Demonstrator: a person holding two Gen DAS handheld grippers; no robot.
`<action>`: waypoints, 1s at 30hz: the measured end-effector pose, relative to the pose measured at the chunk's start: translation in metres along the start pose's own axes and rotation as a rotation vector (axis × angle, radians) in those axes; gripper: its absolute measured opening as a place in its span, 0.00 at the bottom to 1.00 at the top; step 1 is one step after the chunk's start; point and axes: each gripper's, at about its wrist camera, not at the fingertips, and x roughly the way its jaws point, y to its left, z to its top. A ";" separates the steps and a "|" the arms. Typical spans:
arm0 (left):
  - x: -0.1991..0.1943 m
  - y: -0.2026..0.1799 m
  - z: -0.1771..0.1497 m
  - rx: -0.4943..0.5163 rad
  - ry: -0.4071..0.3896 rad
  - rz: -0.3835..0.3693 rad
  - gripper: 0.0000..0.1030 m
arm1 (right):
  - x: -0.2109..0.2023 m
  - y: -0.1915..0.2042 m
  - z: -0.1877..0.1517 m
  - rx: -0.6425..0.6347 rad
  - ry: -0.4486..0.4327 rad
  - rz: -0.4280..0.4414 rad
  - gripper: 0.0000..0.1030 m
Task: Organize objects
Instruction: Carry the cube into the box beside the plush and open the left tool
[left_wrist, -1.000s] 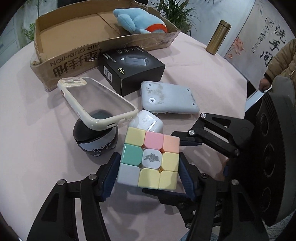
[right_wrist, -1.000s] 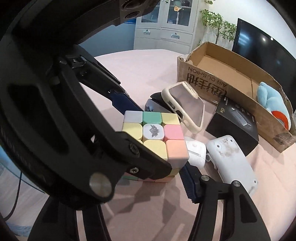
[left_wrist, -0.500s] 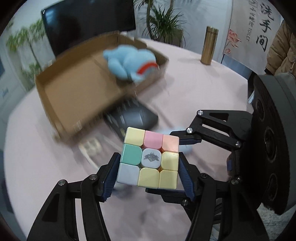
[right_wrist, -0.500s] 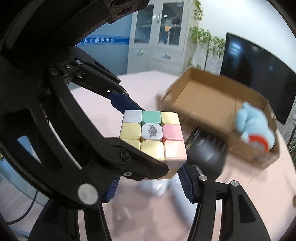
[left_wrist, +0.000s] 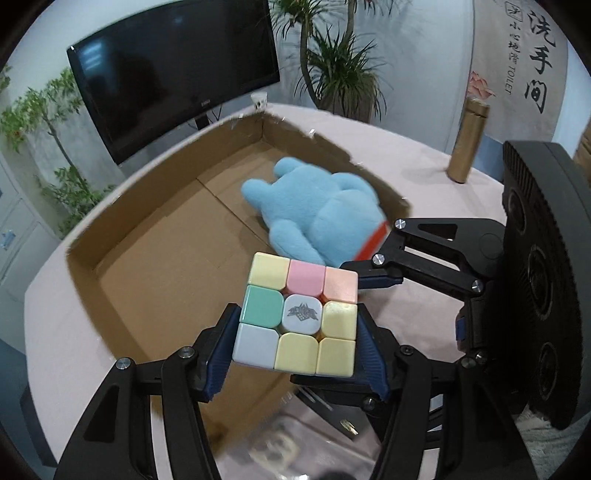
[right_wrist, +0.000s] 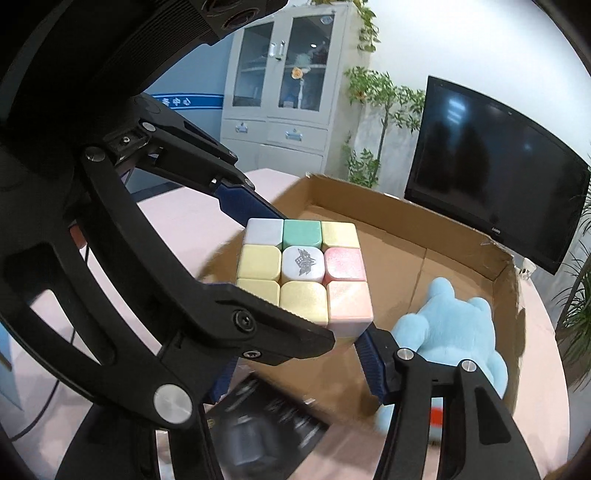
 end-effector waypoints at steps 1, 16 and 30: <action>0.012 0.005 0.000 -0.006 0.012 -0.008 0.57 | 0.011 -0.007 -0.001 0.012 0.019 0.008 0.54; 0.130 0.037 -0.016 -0.132 0.177 -0.127 0.57 | 0.108 -0.058 -0.038 0.120 0.272 0.110 0.55; 0.095 0.049 -0.025 -0.317 0.106 -0.097 0.97 | 0.054 -0.062 -0.023 0.107 0.169 0.066 0.69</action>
